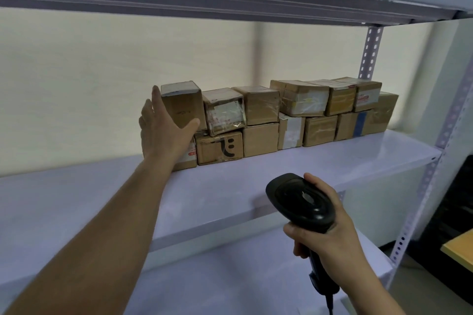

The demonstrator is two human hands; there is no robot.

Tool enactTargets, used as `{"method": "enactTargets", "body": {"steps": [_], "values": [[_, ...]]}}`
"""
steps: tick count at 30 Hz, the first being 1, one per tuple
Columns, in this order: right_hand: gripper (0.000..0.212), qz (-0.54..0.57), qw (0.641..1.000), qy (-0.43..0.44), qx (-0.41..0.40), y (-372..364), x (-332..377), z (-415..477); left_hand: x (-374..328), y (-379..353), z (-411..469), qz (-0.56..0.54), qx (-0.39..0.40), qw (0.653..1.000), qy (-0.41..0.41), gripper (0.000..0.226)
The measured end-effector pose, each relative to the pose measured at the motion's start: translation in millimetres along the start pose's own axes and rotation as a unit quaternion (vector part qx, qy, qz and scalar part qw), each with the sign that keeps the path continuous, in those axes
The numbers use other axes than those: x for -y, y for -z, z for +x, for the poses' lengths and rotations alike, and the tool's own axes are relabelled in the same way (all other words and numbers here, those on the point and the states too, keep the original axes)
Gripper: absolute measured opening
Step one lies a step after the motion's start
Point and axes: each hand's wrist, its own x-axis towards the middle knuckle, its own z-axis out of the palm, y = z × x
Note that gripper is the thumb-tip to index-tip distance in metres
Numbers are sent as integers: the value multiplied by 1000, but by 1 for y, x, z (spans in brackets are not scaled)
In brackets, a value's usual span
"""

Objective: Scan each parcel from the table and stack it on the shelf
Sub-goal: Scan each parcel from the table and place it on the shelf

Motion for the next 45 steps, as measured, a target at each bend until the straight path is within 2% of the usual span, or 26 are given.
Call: {"method": "enactTargets", "body": {"steps": [4,6,9,18,30,45], "values": [[87,-8,1000,15,-2,25,6,-11,-21,-8,-40,-10,-74,995,-69,87],[86,-9,1000,21,-7,40,7,-18,-34,-19,-68,-21,-73,991,-113,76],[82,-4,1000,18,-15,64,7,-31,-51,-47,-117,-25,-1,985,-168,64],[83,-16,996,-8,-89,164,1,-97,-114,-135,-267,-33,217,968,-124,65],[84,-57,973,-1,-225,314,10,-201,-235,-216,-406,-94,329,925,-168,64],[84,-125,901,-26,-414,460,24,-305,-381,-307,-547,-159,472,817,-291,68]]}}
